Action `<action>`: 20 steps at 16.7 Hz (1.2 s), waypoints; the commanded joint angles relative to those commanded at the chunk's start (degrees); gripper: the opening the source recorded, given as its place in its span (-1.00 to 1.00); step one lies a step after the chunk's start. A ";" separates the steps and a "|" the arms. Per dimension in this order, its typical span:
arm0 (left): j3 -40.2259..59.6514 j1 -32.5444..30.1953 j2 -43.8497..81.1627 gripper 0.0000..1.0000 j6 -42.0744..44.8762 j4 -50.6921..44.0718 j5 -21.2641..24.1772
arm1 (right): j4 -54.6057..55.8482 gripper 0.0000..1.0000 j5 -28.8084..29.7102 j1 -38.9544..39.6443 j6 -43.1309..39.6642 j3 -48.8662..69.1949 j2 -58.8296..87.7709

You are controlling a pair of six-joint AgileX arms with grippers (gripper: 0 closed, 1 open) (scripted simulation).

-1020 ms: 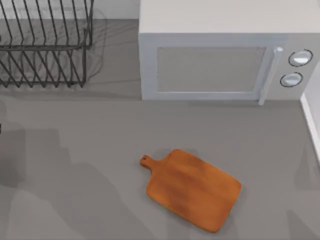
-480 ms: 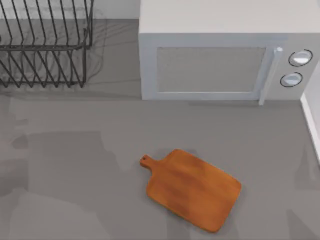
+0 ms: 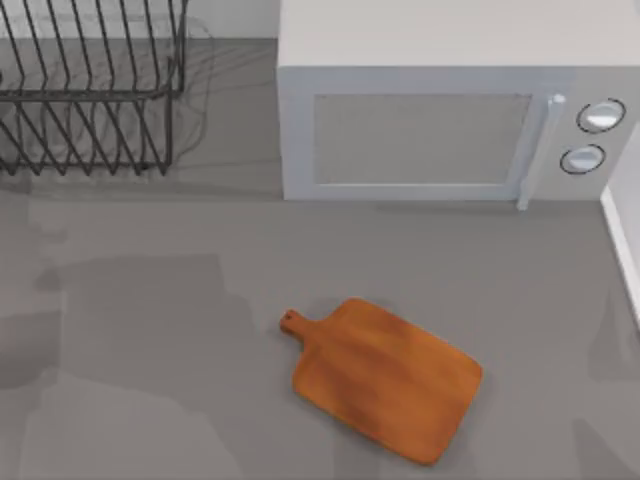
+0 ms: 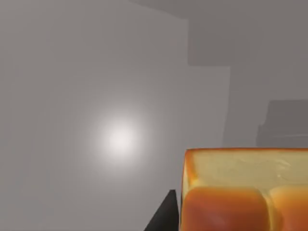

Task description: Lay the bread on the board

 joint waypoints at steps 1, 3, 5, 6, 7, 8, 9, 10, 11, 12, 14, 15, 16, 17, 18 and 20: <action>0.58 -1.21 0.59 -1.00 -2.59 -0.21 0.01 | 0.00 1.00 0.00 0.00 0.00 0.00 0.00; 2.01 -4.14 2.04 -1.00 -8.91 -0.72 0.00 | 0.00 1.00 0.00 0.00 0.00 0.00 0.00; 3.74 -7.75 3.80 -1.00 -16.81 -1.33 -0.02 | 0.00 1.00 0.00 0.00 0.00 0.00 0.00; 4.66 -9.75 4.74 -1.00 -21.23 -1.65 -0.05 | 0.00 1.00 0.00 0.00 0.00 0.00 0.00; 5.60 -11.86 5.68 -1.00 -25.90 -1.95 -0.07 | 0.00 1.00 0.00 0.00 0.00 0.00 0.00; 6.55 -14.07 6.63 -1.00 -30.82 -2.24 -0.10 | 0.00 1.00 0.00 0.00 0.00 0.00 0.00; 7.51 -16.38 7.58 -1.00 -36.00 -2.53 -0.14 | 0.00 1.00 0.00 0.00 0.00 0.00 0.00; 8.47 -18.75 8.54 -1.00 -41.36 -2.80 -0.18 | 0.00 1.00 0.00 0.00 0.00 0.00 0.00; 9.42 -21.18 9.48 -1.00 -46.86 -3.06 -0.22 | 0.00 1.00 0.00 0.00 0.00 0.00 0.00; 10.36 -23.67 10.40 -1.00 -52.48 -3.30 -0.26 | 0.00 1.00 0.00 0.00 0.00 0.00 0.00; 12.16 -28.82 12.11 -1.00 -64.07 -3.67 -0.36 | 0.00 1.00 0.00 0.00 0.00 0.00 0.00; 13.04 -31.43 12.92 -1.00 -69.95 -3.83 -0.41 | 0.00 1.00 0.00 0.00 0.00 0.00 0.00; 13.88 -34.04 13.70 -1.00 -75.84 -3.96 -0.46 | 0.00 1.00 0.00 0.00 0.00 0.00 0.00; 14.69 -36.64 14.43 -1.00 -81.71 -4.07 -0.51 | 0.00 1.00 0.00 0.00 0.00 0.00 0.00; 15.43 -39.20 15.09 -1.00 -87.48 -4.13 -0.56 | 0.00 1.00 0.00 0.00 0.00 0.00 0.00; 16.77 -44.16 16.23 -1.00 -98.64 -4.18 -0.65 | 0.00 1.00 0.00 0.00 0.00 0.00 0.00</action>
